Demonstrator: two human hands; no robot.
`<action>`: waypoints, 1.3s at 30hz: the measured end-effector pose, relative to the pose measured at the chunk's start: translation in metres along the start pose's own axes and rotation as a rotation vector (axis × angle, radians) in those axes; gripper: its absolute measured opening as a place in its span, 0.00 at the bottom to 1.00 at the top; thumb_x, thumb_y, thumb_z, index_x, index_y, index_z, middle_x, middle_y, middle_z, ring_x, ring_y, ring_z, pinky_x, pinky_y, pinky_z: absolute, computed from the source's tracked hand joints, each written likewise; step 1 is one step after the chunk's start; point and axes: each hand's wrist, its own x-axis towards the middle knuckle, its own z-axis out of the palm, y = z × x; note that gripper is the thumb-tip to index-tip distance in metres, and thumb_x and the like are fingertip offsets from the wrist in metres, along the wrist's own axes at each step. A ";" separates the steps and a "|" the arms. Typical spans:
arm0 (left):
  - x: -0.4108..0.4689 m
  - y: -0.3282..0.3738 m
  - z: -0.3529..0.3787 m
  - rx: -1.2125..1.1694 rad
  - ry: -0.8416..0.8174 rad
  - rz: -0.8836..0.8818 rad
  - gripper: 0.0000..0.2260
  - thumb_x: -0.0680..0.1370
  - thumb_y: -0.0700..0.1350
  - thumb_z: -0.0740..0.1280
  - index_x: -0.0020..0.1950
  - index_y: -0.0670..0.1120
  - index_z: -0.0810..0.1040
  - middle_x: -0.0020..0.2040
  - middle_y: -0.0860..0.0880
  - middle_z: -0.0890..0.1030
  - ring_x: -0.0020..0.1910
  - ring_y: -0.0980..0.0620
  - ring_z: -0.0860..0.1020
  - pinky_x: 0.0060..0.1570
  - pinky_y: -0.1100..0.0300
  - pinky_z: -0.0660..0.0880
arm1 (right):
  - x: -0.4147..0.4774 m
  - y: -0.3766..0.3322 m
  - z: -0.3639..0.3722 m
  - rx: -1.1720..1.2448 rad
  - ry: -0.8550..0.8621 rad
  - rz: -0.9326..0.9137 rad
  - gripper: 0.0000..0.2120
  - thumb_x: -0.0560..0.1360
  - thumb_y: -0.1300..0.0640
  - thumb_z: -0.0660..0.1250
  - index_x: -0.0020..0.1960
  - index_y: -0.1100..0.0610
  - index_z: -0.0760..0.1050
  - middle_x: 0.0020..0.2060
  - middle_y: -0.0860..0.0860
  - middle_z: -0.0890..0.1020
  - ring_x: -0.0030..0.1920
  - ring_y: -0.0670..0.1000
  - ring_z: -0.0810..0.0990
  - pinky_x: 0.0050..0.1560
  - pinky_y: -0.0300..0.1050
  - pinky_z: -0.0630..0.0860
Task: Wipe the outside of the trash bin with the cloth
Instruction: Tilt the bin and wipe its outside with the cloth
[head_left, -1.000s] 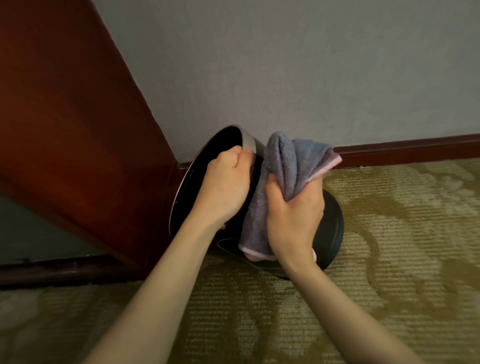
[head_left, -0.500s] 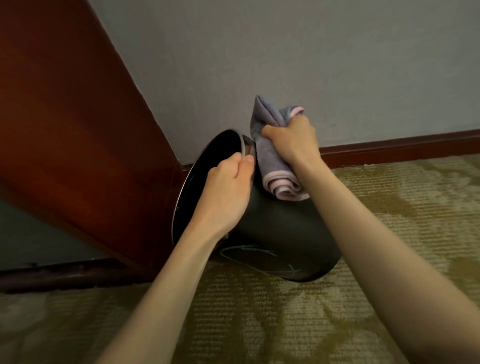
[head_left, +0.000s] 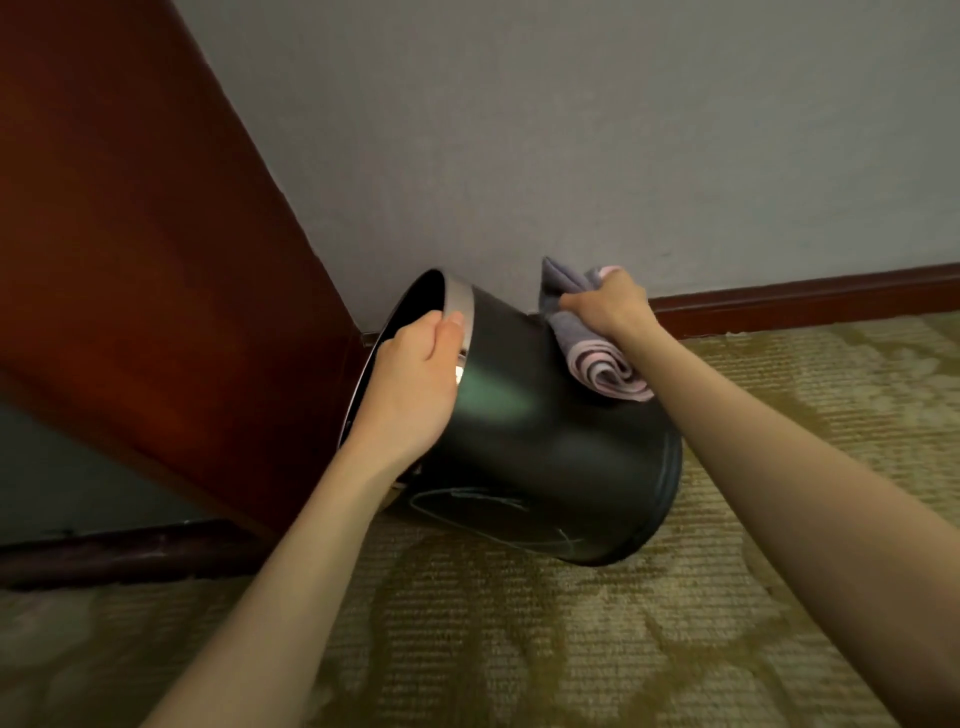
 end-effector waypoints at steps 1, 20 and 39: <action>0.000 -0.004 -0.003 -0.002 0.008 -0.010 0.19 0.82 0.49 0.54 0.38 0.36 0.69 0.32 0.46 0.70 0.31 0.52 0.68 0.34 0.54 0.62 | -0.001 0.010 -0.003 -0.028 0.016 0.036 0.26 0.69 0.48 0.70 0.61 0.62 0.71 0.58 0.61 0.77 0.56 0.61 0.76 0.50 0.47 0.71; 0.010 -0.030 -0.010 0.015 0.178 -0.149 0.16 0.80 0.47 0.54 0.32 0.46 0.66 0.37 0.35 0.74 0.42 0.35 0.74 0.38 0.51 0.63 | -0.084 -0.044 0.033 -0.166 0.316 -0.223 0.22 0.72 0.47 0.65 0.59 0.59 0.69 0.56 0.59 0.77 0.53 0.65 0.77 0.48 0.52 0.71; 0.026 -0.035 -0.023 0.127 0.115 -0.130 0.19 0.82 0.48 0.53 0.33 0.44 0.69 0.31 0.48 0.71 0.34 0.47 0.69 0.32 0.52 0.61 | -0.078 0.009 0.016 -0.093 0.312 -0.259 0.22 0.70 0.48 0.69 0.56 0.60 0.71 0.51 0.59 0.79 0.49 0.63 0.78 0.41 0.47 0.69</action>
